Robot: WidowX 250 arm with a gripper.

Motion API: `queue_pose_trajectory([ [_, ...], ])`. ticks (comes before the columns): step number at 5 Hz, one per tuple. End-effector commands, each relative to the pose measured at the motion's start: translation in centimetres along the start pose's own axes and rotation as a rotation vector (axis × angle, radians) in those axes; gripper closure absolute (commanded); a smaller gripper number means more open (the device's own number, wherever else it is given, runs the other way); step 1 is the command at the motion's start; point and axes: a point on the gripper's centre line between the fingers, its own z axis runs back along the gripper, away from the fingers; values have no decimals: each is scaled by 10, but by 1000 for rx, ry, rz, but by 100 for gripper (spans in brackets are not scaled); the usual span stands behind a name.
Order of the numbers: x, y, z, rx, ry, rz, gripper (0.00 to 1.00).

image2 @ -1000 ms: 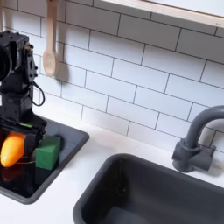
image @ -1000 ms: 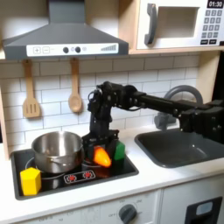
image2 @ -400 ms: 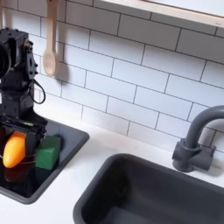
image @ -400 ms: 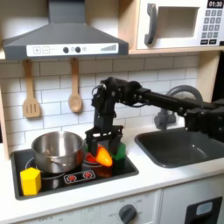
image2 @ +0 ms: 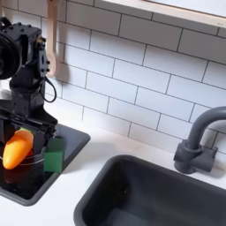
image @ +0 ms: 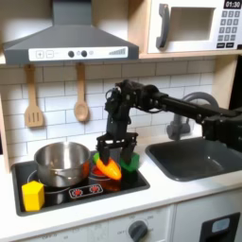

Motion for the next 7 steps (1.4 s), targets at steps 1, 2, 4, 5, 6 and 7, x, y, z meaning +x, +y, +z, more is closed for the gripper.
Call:
queue_pose_trajectory([
  [1,4,-4,0,2,-21,-18,100],
  [2,5,-3,1,6,-30,-14,100],
  [4,2,-10,2,1,-32,-32,100],
  [5,-1,-12,5,-8,-42,-32,100],
  [6,-3,-12,3,-4,-35,-35,100],
  [7,-6,-16,2,-18,-31,-36,100],
])
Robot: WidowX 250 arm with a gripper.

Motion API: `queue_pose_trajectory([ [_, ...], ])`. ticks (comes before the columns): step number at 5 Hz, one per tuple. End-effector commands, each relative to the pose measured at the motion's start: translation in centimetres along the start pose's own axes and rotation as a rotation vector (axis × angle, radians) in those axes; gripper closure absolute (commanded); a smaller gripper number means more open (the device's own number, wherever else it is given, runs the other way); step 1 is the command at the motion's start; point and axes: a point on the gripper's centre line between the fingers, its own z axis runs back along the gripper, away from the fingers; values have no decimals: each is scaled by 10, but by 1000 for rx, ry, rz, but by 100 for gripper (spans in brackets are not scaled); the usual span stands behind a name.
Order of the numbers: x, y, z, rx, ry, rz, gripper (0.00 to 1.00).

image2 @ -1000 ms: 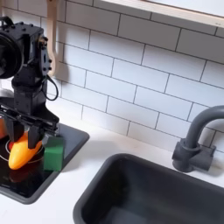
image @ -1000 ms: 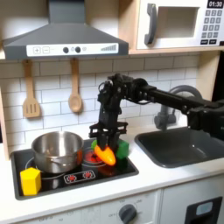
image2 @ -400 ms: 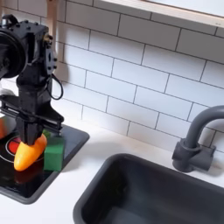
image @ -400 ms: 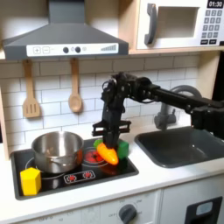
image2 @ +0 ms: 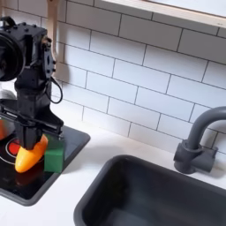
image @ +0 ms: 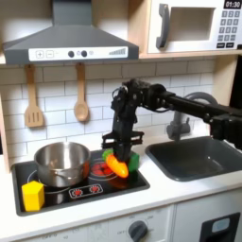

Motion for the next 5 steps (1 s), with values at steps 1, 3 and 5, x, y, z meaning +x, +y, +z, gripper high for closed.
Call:
queue_pose_trajectory([
  [1,-2,-11,-1,-15,-2,-9,100],
  [3,2,-18,-3,-20,-11,-15,100],
  [5,4,-26,-2,-24,-24,-24,100],
])
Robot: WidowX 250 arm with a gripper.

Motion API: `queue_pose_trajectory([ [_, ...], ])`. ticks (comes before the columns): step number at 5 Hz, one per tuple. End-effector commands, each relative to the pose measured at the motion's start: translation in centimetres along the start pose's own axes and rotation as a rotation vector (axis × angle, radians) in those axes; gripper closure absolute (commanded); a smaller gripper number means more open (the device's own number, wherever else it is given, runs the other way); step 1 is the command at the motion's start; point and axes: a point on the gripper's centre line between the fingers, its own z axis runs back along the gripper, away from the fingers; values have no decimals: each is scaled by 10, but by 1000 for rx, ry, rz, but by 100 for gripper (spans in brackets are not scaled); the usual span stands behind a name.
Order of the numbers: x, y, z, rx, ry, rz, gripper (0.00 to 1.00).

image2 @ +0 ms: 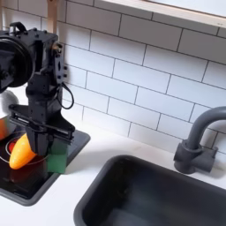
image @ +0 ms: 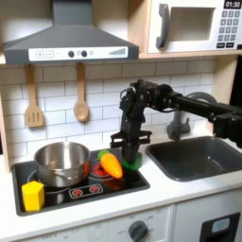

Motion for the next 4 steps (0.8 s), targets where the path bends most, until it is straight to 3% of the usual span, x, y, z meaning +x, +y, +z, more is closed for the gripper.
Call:
queue_pose_trajectory([
  [1,3,-2,0,8,-10,3,100],
  [2,2,4,-3,39,1,54,100],
  [4,5,2,-9,47,2,15,100],
])
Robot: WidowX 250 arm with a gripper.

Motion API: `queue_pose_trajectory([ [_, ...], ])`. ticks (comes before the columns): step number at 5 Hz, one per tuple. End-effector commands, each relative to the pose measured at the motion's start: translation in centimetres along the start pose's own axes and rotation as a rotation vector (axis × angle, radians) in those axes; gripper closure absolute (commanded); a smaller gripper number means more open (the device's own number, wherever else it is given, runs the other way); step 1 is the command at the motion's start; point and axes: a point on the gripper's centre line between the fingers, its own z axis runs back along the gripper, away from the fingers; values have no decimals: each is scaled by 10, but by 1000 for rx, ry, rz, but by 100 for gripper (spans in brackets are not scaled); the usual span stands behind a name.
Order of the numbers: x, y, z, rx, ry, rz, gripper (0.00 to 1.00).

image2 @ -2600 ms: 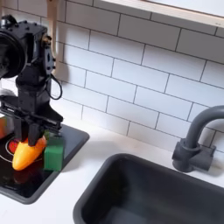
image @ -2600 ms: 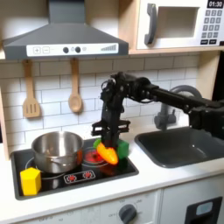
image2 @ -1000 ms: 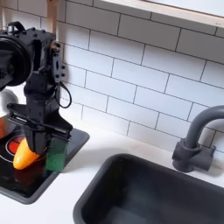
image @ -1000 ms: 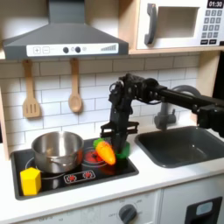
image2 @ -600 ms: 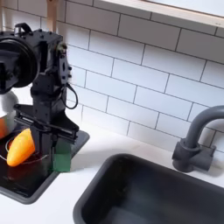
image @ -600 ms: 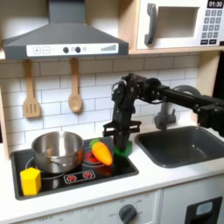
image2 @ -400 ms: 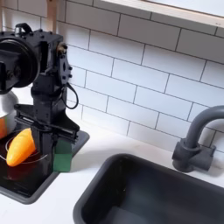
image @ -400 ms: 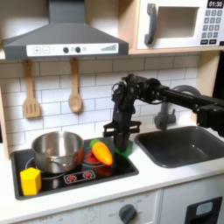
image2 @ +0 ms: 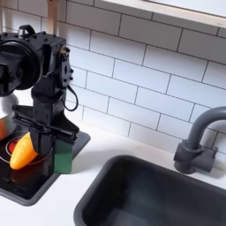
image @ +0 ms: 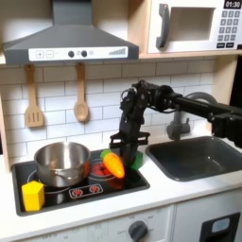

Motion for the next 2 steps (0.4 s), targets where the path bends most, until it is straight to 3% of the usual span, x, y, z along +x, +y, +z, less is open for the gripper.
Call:
queue_pose_trajectory([
  [1,5,-3,-7,-9,-1,-54,100],
  [2,6,-5,-12,2,-4,-79,100],
])
